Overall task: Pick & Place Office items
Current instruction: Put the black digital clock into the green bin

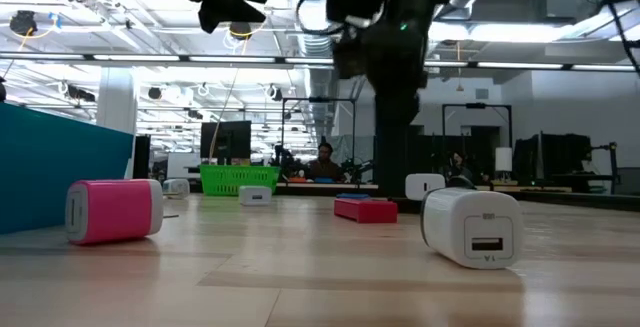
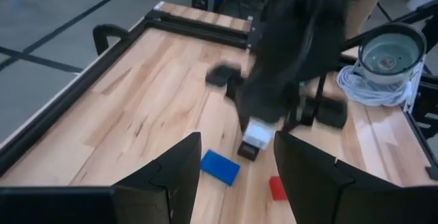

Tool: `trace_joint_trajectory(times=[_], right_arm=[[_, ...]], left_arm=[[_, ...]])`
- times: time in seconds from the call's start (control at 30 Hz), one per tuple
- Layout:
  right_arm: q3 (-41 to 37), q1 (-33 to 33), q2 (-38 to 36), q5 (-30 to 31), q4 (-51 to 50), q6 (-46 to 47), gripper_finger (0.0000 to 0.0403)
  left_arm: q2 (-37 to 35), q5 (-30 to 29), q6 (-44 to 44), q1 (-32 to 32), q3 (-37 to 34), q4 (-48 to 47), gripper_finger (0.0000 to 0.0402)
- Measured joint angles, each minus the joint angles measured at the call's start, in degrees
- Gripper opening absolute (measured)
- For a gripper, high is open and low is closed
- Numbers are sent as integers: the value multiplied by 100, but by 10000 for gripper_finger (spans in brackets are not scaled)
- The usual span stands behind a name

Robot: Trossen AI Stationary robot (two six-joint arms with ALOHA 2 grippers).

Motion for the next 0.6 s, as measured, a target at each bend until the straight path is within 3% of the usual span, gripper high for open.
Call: trace_joint_trajectory(times=[0.27,0.6], right_arm=[[181,30,696,-4,-450,26,240],[82,71,711,132,-348,-81,240]], left_arm=[[-212,2,-94,-5,-1,-98,181],[-299,2,-139,-5,3,-50,181]])
